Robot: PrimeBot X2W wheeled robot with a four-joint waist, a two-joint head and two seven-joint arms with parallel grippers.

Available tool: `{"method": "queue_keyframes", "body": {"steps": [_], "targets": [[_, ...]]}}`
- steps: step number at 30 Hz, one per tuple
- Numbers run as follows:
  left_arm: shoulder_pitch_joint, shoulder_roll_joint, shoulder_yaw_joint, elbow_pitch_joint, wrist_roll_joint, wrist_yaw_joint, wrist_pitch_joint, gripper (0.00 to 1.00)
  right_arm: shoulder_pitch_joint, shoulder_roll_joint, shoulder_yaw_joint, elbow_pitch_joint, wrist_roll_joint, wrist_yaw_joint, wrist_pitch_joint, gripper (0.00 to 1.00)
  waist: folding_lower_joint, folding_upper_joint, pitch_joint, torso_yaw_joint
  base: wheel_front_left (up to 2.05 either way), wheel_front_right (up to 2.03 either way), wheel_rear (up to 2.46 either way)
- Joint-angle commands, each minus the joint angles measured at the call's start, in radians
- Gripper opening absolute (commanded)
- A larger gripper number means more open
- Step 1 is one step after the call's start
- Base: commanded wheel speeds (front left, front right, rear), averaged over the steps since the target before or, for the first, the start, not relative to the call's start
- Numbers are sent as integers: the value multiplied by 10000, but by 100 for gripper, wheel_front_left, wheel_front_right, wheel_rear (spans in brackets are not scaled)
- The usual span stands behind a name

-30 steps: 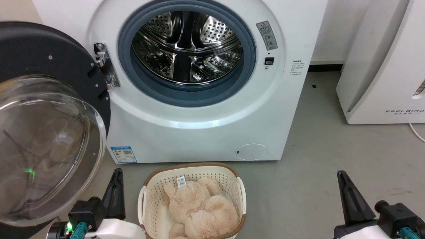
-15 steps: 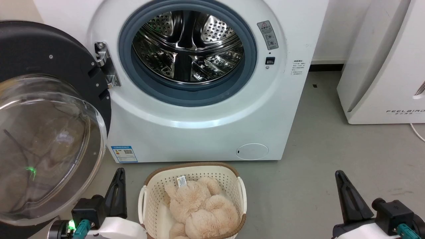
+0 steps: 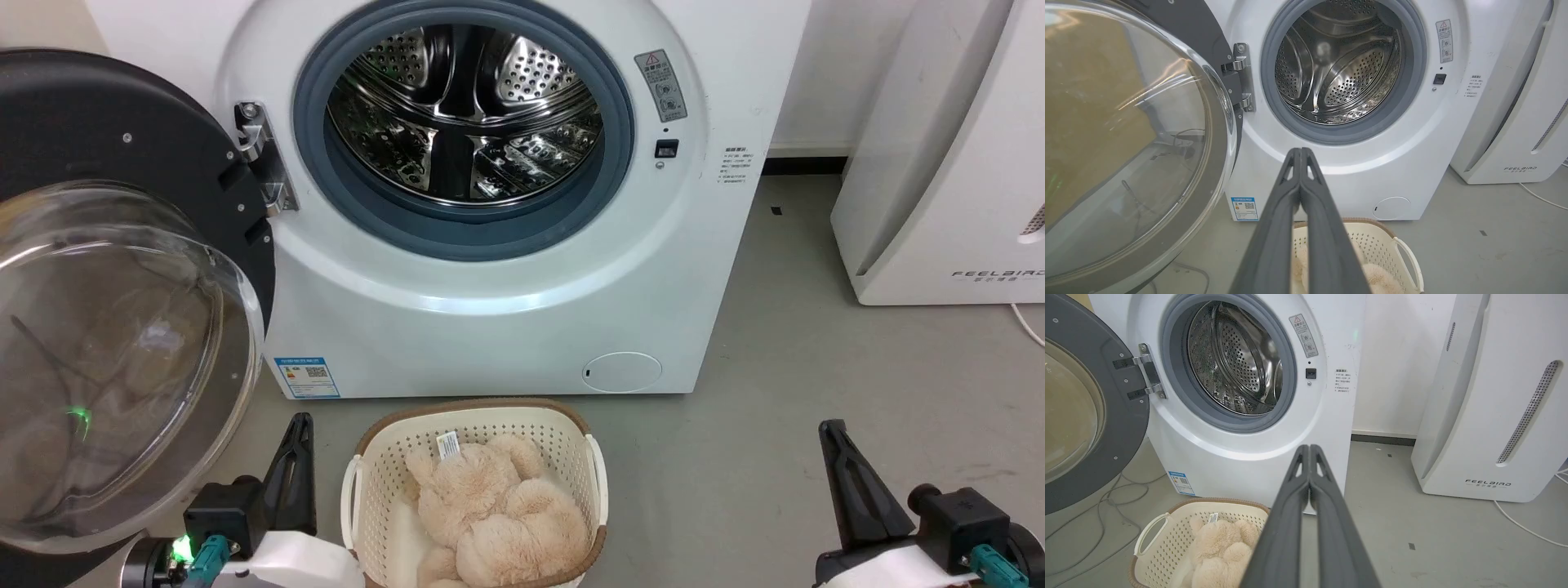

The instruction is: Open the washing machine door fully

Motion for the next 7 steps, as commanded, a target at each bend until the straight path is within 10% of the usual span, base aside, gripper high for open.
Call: {"method": "queue_keyframes", "body": {"steps": [1, 7], "targets": [[-91, 5, 7, -83, 71, 85, 70, 0, -245, 16, 21, -47, -102, 31, 79, 0, 0, 0, 3, 4, 0, 0, 0], [-99, 5, -10, -126, 121, 93, 172, 0, -280, 17, 29, -51, -141, 34, 182, 0, 0, 0, 9, 14, 0, 0, 0]]}}
